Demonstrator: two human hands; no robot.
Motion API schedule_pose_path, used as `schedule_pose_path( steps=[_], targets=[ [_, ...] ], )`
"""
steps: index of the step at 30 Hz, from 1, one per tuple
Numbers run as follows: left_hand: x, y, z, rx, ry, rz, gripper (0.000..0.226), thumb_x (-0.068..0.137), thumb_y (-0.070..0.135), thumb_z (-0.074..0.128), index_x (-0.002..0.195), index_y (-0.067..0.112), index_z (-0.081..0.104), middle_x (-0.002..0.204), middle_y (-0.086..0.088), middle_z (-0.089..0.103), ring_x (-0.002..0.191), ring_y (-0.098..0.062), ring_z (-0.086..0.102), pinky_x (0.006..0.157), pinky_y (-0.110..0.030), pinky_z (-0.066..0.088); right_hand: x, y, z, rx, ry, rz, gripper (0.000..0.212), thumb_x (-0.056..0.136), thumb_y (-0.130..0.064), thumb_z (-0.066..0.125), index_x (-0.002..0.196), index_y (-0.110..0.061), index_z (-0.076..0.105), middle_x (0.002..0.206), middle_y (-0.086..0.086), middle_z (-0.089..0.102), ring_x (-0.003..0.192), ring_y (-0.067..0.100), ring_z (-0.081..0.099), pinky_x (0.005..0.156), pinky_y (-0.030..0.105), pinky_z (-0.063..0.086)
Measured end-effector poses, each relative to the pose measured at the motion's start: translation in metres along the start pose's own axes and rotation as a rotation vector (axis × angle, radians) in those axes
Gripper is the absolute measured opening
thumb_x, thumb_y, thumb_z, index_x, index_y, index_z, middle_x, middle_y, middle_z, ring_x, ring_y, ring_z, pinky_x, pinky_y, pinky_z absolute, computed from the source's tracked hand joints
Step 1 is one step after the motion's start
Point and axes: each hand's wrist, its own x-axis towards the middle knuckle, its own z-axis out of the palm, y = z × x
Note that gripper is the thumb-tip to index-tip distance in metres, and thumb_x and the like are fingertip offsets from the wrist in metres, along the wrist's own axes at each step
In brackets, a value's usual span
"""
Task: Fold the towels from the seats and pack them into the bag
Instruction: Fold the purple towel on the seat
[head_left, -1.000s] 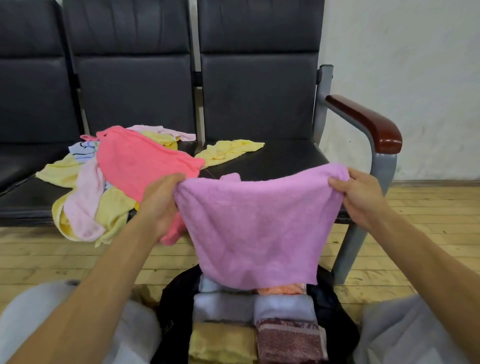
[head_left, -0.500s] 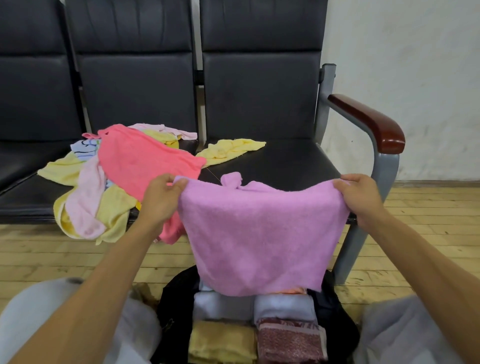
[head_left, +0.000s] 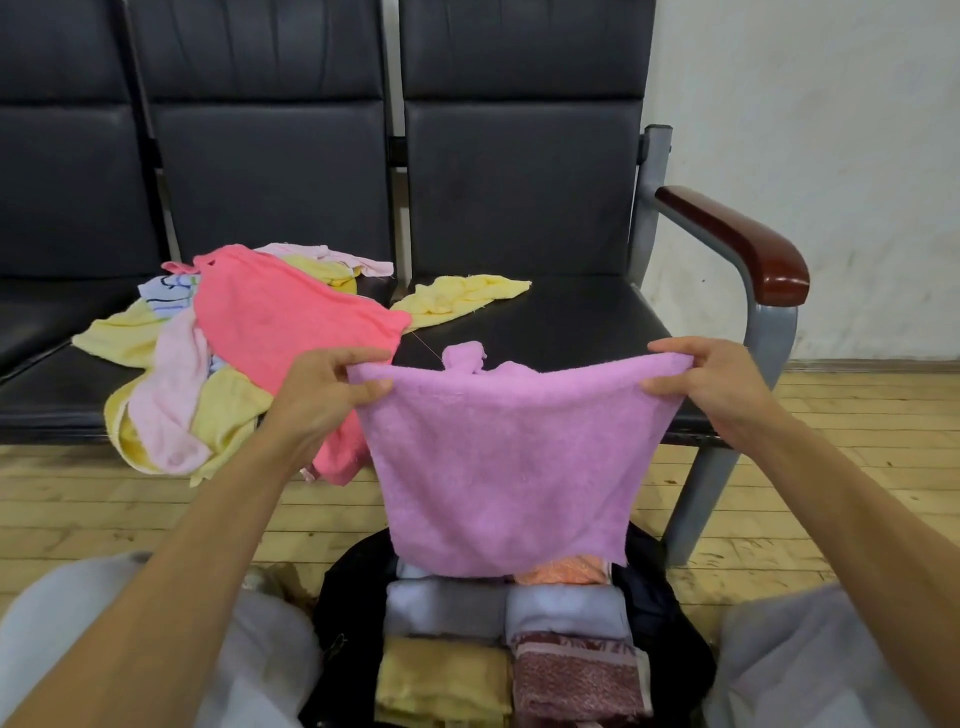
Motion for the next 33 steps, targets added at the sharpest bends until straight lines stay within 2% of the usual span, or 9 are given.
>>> schedule_pose_path(
  steps=[5, 10, 12, 15, 18, 24, 27, 31, 33],
  targets=[
    [0.008, -0.018, 0.003, 0.595, 0.11, 0.263, 0.021, 0.09, -0.004, 0.055, 0.096, 0.001, 0.075, 0.076, -0.012, 0.063, 0.069, -0.025, 0.054, 0.061, -0.031, 0.037, 0.001, 0.005, 0.005, -0.449, 0.082, -0.15, 0.019, 0.091, -0.009, 0.065, 0.109, -0.009, 0.071, 0.095, 0.003, 0.062, 0.079, 0.011, 0.053, 0.065, 0.015, 0.04],
    [0.011, -0.018, 0.004, 0.564, 0.223, 0.245, 0.016, 0.098, 0.01, 0.051, 0.086, 0.004, 0.06, 0.1, -0.005, 0.047, 0.086, -0.017, 0.043, 0.07, -0.02, 0.027, 0.007, 0.007, 0.008, -0.476, 0.123, -0.254, 0.018, 0.097, -0.009, 0.056, 0.091, -0.003, 0.072, 0.074, 0.003, 0.055, 0.063, 0.008, 0.049, 0.055, 0.015, 0.033],
    [0.01, -0.015, 0.006, 0.562, 0.213, 0.247, 0.023, 0.1, 0.013, 0.045, 0.079, 0.008, 0.052, 0.083, -0.001, 0.049, 0.079, -0.02, 0.044, 0.061, -0.025, 0.023, 0.006, 0.008, 0.012, -0.422, 0.078, -0.246, 0.021, 0.101, -0.013, 0.047, 0.089, -0.009, 0.064, 0.081, 0.003, 0.056, 0.075, 0.017, 0.054, 0.063, 0.021, 0.038],
    [0.007, -0.011, 0.011, 0.475, 0.206, 0.161, 0.028, 0.103, 0.019, 0.038, 0.078, 0.01, 0.043, 0.07, 0.0, 0.044, 0.065, -0.016, 0.038, 0.054, -0.03, 0.024, -0.001, 0.009, 0.02, -0.325, -0.05, -0.132, 0.021, 0.106, -0.024, 0.036, 0.113, -0.013, 0.053, 0.104, 0.002, 0.054, 0.097, 0.018, 0.051, 0.079, 0.029, 0.04],
    [0.005, -0.011, 0.016, 0.41, 0.161, 0.104, 0.027, 0.103, 0.021, 0.037, 0.082, 0.007, 0.045, 0.073, -0.004, 0.047, 0.066, -0.017, 0.039, 0.056, -0.029, 0.03, -0.004, 0.009, 0.024, -0.251, -0.214, -0.053, 0.022, 0.105, -0.023, 0.036, 0.103, -0.011, 0.054, 0.098, 0.006, 0.056, 0.093, 0.023, 0.053, 0.074, 0.032, 0.047],
    [-0.003, 0.003, 0.021, -0.279, -0.145, -0.196, 0.027, 0.104, 0.024, 0.041, 0.087, 0.018, 0.062, 0.064, 0.004, 0.053, 0.061, -0.014, 0.043, 0.056, -0.029, 0.035, -0.008, -0.002, 0.021, 0.031, -0.501, 0.092, 0.026, 0.104, -0.019, 0.044, 0.104, -0.005, 0.065, 0.101, 0.014, 0.065, 0.091, 0.024, 0.063, 0.076, 0.035, 0.051],
    [-0.003, 0.01, 0.016, -0.371, -0.13, -0.167, 0.023, 0.103, 0.025, 0.044, 0.098, 0.018, 0.066, 0.078, 0.003, 0.061, 0.07, -0.012, 0.053, 0.063, -0.026, 0.044, -0.006, -0.009, 0.013, 0.109, -0.383, 0.056, 0.023, 0.103, -0.021, 0.045, 0.098, -0.013, 0.065, 0.097, 0.007, 0.065, 0.089, 0.021, 0.062, 0.073, 0.032, 0.05],
    [0.005, 0.0, 0.002, 0.225, 0.22, 0.2, 0.021, 0.099, 0.018, 0.048, 0.09, 0.007, 0.063, 0.081, -0.006, 0.06, 0.076, -0.021, 0.051, 0.068, -0.034, 0.039, 0.001, -0.011, 0.005, -0.023, 0.031, -0.064, 0.019, 0.105, -0.022, 0.041, 0.101, -0.013, 0.058, 0.097, 0.005, 0.059, 0.09, 0.021, 0.053, 0.071, 0.031, 0.042],
    [0.005, -0.002, -0.001, 0.291, 0.296, 0.273, 0.02, 0.098, 0.016, 0.05, 0.086, 0.005, 0.063, 0.078, -0.007, 0.058, 0.075, -0.021, 0.048, 0.066, -0.033, 0.036, 0.001, -0.01, 0.003, -0.096, 0.166, -0.101, 0.019, 0.105, -0.022, 0.04, 0.106, -0.013, 0.057, 0.1, 0.004, 0.057, 0.092, 0.019, 0.051, 0.075, 0.03, 0.038]
  ],
)
